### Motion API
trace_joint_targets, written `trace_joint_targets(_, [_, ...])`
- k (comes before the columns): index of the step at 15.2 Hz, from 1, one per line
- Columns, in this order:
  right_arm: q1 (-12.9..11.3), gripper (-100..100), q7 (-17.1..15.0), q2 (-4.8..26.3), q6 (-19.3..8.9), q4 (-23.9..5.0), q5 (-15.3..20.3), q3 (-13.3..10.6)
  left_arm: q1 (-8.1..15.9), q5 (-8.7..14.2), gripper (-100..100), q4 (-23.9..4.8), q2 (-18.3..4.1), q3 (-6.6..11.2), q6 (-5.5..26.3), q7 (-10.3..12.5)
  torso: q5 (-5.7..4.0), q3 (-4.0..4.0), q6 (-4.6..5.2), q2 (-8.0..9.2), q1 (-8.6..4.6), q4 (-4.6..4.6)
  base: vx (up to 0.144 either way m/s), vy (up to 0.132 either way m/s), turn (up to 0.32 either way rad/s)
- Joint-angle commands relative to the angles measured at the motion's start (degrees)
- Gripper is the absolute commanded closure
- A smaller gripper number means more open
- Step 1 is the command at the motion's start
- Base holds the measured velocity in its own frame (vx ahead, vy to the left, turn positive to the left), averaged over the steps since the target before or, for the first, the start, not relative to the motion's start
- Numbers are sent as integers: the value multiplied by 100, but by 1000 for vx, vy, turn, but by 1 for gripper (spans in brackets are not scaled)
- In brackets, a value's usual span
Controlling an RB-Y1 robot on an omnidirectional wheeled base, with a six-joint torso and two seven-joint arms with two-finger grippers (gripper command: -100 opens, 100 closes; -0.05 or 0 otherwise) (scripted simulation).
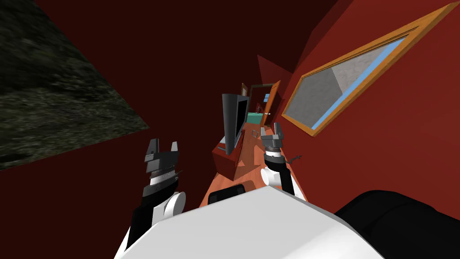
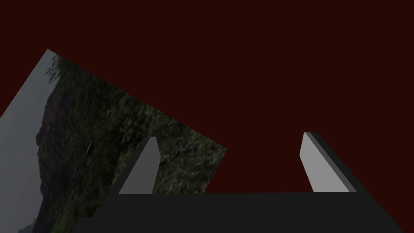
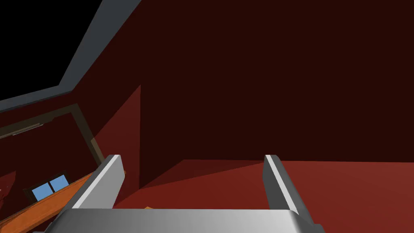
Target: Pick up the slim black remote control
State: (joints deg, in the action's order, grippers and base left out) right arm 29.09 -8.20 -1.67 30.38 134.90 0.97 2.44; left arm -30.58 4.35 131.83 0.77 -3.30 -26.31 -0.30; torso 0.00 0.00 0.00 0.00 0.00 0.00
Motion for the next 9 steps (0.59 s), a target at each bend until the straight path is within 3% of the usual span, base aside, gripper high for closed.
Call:
trace_joint_targets(1, [0, 0, 0, 0, 0, 0, 0, 0, 46, -7, -100, -22, -215, 53, 117, -1, 0, 0, 0, 0, 0, 0, -8, -6, -69])
trace_joint_targets(5, [-1, 0, 0, 0, 0, 0, 0, -1, 218, -29, -100, -118, -641, 261, 521, -11, -1, 5, 3, 10, -3, 2, -27, -14, -181])
trace_joint_targets(8, [-1, 0, 0, 0, 0, 0, 0, -1, 295, -36, -100, -167, -761, 359, 783, -17, -1, 8, 3, 15, -4, 3, -36, -17, -153])
trace_joint_targets(9, [-1, 0, 0, 0, 0, 0, 0, -1, 380, -42, -100, -224, -869, 470, 914, -26, -1, 8, 2, 15, -5, 3, -30, -26, -250])
